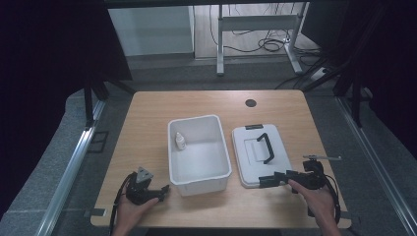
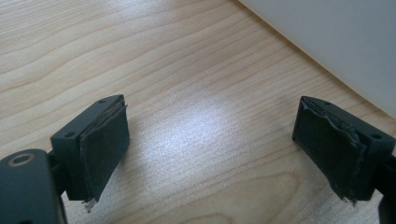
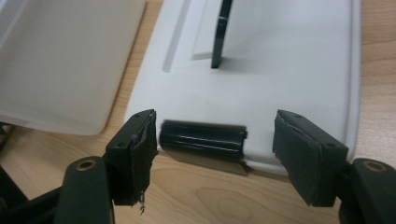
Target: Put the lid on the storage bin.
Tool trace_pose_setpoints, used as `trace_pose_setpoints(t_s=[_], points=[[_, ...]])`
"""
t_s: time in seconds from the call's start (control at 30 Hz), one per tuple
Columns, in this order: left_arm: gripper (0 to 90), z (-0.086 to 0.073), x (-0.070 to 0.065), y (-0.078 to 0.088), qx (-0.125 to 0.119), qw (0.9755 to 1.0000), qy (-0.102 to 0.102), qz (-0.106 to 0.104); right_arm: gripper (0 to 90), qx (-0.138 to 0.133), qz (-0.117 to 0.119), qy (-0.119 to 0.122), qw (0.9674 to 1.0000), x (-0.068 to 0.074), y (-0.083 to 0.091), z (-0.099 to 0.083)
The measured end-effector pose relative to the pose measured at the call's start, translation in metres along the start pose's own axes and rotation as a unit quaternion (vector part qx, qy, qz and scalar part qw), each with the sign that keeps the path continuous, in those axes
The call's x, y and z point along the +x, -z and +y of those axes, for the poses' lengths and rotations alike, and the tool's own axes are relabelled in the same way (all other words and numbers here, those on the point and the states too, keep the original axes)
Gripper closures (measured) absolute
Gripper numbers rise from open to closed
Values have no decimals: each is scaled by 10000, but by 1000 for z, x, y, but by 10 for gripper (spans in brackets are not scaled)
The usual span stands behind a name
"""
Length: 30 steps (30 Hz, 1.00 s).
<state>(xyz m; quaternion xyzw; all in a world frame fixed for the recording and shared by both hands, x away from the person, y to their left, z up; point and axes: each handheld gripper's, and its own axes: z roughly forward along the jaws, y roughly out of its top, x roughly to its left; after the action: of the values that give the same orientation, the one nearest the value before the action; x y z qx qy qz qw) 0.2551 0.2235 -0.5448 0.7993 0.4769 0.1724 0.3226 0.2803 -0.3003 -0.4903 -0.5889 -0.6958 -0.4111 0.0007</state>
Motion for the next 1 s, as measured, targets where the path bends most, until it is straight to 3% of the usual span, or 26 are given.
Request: trace_pose_setpoints(t_s=[0.3,0.6,1.0], points=[[106,0,0,0,-2,10000,2,-10,309,112,50,177,9998,16,2,17],[106,0,0,0,1,10000,-1,-11,320,19,68,93,9999,19,11,38],[106,0,0,0,-2,10000,-1,-10,374,449,1,155,9989,25,2,64]])
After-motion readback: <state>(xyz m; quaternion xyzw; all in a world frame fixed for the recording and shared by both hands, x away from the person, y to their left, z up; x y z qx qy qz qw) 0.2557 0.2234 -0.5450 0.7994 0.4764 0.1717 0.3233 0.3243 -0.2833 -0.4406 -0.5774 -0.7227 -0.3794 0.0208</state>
